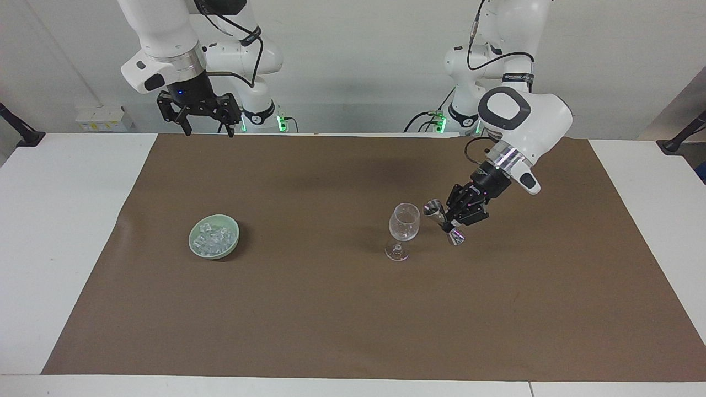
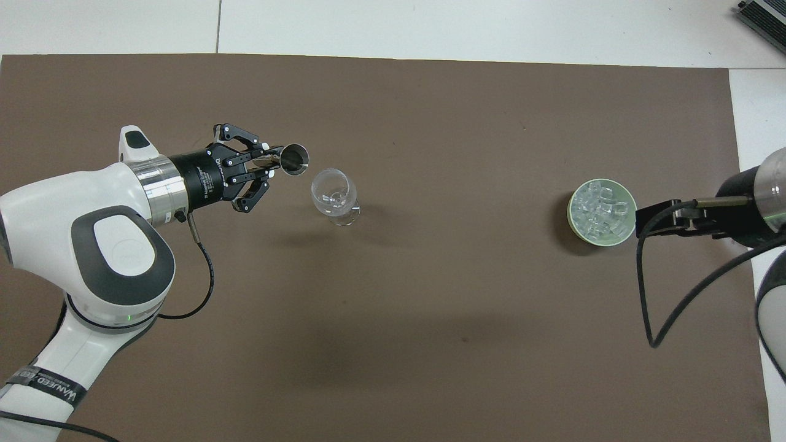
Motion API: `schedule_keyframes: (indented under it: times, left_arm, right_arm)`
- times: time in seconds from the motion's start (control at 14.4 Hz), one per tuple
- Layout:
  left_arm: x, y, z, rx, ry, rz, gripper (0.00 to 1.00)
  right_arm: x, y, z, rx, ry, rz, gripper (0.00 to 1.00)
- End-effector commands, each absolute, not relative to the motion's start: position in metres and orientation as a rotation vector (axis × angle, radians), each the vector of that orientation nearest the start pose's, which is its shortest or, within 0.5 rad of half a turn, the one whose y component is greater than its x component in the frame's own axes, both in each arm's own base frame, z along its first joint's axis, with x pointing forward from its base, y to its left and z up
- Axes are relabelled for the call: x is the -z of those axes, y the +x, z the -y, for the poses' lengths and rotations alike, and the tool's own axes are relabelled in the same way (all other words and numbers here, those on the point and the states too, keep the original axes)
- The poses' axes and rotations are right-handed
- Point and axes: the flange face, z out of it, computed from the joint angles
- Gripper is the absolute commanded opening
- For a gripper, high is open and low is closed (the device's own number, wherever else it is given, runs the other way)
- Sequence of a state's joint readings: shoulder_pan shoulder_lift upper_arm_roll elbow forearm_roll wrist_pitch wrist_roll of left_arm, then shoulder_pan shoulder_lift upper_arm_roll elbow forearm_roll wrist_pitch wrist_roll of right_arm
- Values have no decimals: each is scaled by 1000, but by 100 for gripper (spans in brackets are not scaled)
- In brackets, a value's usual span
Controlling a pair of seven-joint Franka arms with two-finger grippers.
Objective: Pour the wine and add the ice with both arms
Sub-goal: 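Tilt the metal cup over the wine glass with the left gripper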
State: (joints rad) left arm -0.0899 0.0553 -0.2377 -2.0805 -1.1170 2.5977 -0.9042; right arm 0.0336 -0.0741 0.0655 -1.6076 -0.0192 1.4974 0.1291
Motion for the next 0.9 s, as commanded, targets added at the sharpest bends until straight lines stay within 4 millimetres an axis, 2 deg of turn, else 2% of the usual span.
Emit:
schedule_keyframes:
  times: [0.0,0.14,0.83]
  left_arm:
    - [-444,542,182,68,1728,-1482,0]
    - [-443,539,189,39,1737,-1474,0]
    - [-445,537,190,-60,1784,-1415,0]
  right_arm:
    - [-641,514,-50,-42,-3152,-15,100]
    - [-641,514,-50,-42,-3152,-15,100]
    - [-641,514,-50,-42,-3152,-15,100]
